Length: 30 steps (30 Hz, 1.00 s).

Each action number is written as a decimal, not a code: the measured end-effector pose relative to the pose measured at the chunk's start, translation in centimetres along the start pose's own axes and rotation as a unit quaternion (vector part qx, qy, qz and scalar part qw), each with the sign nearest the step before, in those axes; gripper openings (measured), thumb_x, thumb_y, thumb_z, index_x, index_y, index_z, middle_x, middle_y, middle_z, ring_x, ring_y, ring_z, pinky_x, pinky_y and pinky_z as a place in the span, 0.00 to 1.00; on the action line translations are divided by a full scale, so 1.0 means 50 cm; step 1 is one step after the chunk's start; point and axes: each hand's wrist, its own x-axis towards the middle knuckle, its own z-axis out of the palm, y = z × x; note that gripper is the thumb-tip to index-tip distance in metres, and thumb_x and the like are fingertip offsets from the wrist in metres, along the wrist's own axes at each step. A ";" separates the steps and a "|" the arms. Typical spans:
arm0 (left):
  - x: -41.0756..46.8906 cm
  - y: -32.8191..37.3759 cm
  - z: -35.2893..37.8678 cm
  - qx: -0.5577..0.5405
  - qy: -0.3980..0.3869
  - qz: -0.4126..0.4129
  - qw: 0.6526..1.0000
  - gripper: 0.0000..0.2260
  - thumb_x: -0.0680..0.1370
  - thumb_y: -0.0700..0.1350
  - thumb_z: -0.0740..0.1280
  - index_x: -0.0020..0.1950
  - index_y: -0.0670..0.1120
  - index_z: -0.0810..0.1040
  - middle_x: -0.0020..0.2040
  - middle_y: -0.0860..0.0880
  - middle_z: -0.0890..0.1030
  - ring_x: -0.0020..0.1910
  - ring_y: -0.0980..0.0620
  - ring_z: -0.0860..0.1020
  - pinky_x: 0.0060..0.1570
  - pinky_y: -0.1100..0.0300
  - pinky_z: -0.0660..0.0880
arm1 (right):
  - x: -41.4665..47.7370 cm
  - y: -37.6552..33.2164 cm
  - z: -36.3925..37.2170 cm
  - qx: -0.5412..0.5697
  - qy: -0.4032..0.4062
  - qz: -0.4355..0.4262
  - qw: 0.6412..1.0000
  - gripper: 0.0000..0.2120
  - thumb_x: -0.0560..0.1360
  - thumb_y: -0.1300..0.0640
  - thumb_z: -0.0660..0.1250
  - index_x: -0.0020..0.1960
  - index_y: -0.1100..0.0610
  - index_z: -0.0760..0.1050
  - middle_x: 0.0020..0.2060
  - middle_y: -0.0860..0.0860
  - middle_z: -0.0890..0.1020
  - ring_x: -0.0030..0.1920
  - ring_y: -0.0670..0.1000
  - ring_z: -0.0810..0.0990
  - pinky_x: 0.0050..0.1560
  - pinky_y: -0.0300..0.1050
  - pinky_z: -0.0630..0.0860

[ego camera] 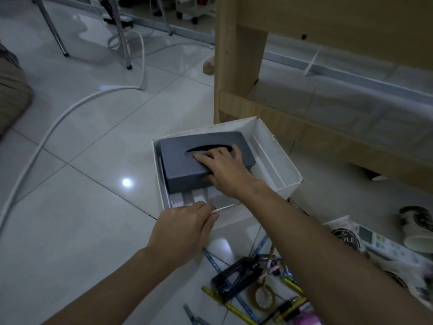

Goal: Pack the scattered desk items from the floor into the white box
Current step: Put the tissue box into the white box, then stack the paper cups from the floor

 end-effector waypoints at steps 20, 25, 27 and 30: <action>0.013 0.112 -0.043 -0.154 0.100 0.085 0.979 0.07 0.79 0.41 0.65 0.49 0.43 0.82 0.44 0.49 0.81 0.42 0.49 0.75 0.45 0.56 0.72 | -0.391 0.026 -0.103 0.232 0.243 0.105 0.936 0.08 0.77 0.60 0.66 0.54 0.55 0.82 0.47 0.45 0.81 0.51 0.46 0.78 0.53 0.44 0.74; -0.025 0.204 0.019 -0.213 -0.046 0.077 0.973 0.07 0.78 0.46 0.63 0.51 0.49 0.81 0.45 0.54 0.82 0.42 0.52 0.76 0.43 0.55 0.75 | -0.586 0.000 -0.049 0.225 0.075 0.194 0.952 0.09 0.76 0.55 0.65 0.54 0.52 0.81 0.50 0.48 0.83 0.51 0.49 0.80 0.53 0.48 0.77; -0.038 0.241 0.053 -0.223 -0.120 0.068 0.965 0.07 0.78 0.45 0.65 0.52 0.51 0.81 0.47 0.54 0.83 0.45 0.52 0.78 0.45 0.55 0.76 | -0.636 0.000 -0.037 0.207 0.004 0.233 0.950 0.11 0.77 0.54 0.65 0.58 0.52 0.80 0.55 0.50 0.82 0.55 0.52 0.79 0.55 0.50 0.76; -0.041 0.279 0.096 -0.237 -0.196 0.014 0.952 0.08 0.78 0.43 0.67 0.56 0.50 0.81 0.52 0.51 0.83 0.50 0.51 0.79 0.51 0.54 0.77 | -0.673 0.010 -0.026 0.168 -0.036 0.260 0.950 0.12 0.78 0.52 0.63 0.60 0.52 0.77 0.56 0.53 0.80 0.57 0.56 0.77 0.55 0.53 0.75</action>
